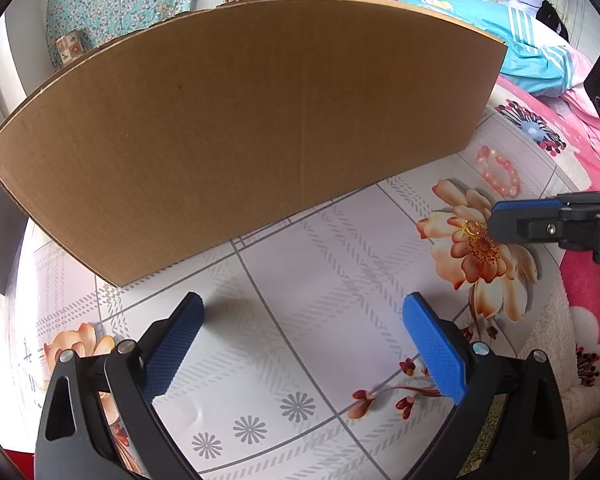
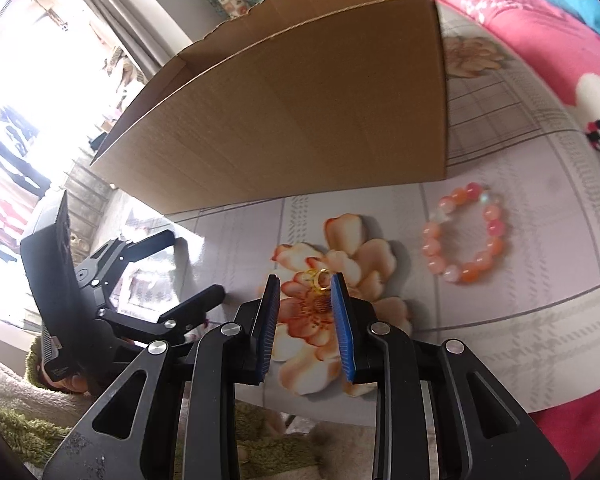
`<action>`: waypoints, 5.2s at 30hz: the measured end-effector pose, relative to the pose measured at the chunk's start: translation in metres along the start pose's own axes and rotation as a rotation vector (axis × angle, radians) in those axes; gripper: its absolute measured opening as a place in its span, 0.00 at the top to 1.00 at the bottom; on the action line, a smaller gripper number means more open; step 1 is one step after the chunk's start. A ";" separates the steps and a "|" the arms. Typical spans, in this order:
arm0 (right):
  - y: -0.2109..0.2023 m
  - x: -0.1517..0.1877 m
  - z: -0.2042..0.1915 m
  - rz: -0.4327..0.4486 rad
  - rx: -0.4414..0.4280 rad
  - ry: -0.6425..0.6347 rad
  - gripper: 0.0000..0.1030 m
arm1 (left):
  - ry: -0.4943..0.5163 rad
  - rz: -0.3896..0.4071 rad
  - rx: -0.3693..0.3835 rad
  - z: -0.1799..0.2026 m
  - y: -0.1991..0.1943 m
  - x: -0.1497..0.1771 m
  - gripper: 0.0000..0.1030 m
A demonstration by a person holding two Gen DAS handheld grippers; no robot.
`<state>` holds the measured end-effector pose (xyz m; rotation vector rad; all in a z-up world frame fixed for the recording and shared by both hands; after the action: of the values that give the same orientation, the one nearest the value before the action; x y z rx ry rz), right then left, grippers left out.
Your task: Organize jewelry
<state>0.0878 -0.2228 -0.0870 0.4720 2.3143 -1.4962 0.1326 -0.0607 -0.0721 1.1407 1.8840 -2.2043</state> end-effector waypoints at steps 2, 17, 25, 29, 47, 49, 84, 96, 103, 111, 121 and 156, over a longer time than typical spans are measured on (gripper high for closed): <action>0.001 0.001 -0.001 0.009 0.036 -0.009 0.75 | 0.000 0.000 0.000 0.000 0.000 0.000 0.05; 0.012 -0.002 -0.013 -0.001 0.232 -0.189 0.93 | 0.003 0.000 0.001 0.000 0.000 0.000 0.05; 0.019 0.007 -0.036 -0.036 0.124 -0.229 0.93 | 0.003 0.002 0.001 0.000 0.000 0.000 0.05; 0.013 0.008 -0.025 -0.024 0.151 -0.201 0.92 | 0.005 0.004 0.001 0.001 -0.001 0.000 0.05; 0.027 0.007 -0.040 -0.020 0.208 -0.270 0.90 | 0.006 0.003 0.001 0.001 -0.001 0.000 0.05; 0.031 0.009 -0.044 -0.017 0.214 -0.268 0.90 | 0.006 0.003 0.001 0.001 -0.001 0.000 0.05; -0.009 -0.006 0.014 0.173 0.226 0.049 0.75 | 0.018 0.028 0.032 0.000 -0.009 -0.002 0.05; -0.017 -0.003 0.018 0.201 0.193 0.057 0.75 | 0.147 0.108 0.213 0.053 -0.021 -0.027 0.48; -0.016 -0.001 0.023 0.200 0.186 0.065 0.75 | 0.151 0.078 0.250 0.066 -0.004 -0.039 0.71; -0.016 -0.002 0.031 0.201 0.174 0.079 0.75 | 0.197 0.029 0.222 0.082 0.011 -0.037 0.82; -0.018 0.000 0.032 0.209 0.176 0.076 0.75 | 0.239 0.047 0.172 0.082 0.010 -0.034 0.89; 0.021 -0.015 0.008 0.054 0.377 -0.126 0.83 | 0.047 -0.007 0.114 0.035 0.003 -0.026 0.91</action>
<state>0.1117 -0.2237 -0.1001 0.5137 1.9128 -1.8845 0.1358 -0.1033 -0.0608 1.2152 1.8026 -2.3359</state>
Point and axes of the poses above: each gripper's, at about its wrist camera, not at the fingertips, and y roughly the way its jaws point, z to its right, x to its underside, the point moved 4 cm from there along y, roughly the way its jaws point, and after that the axes turned 2 degrees about -z, right-handed, at the moved point
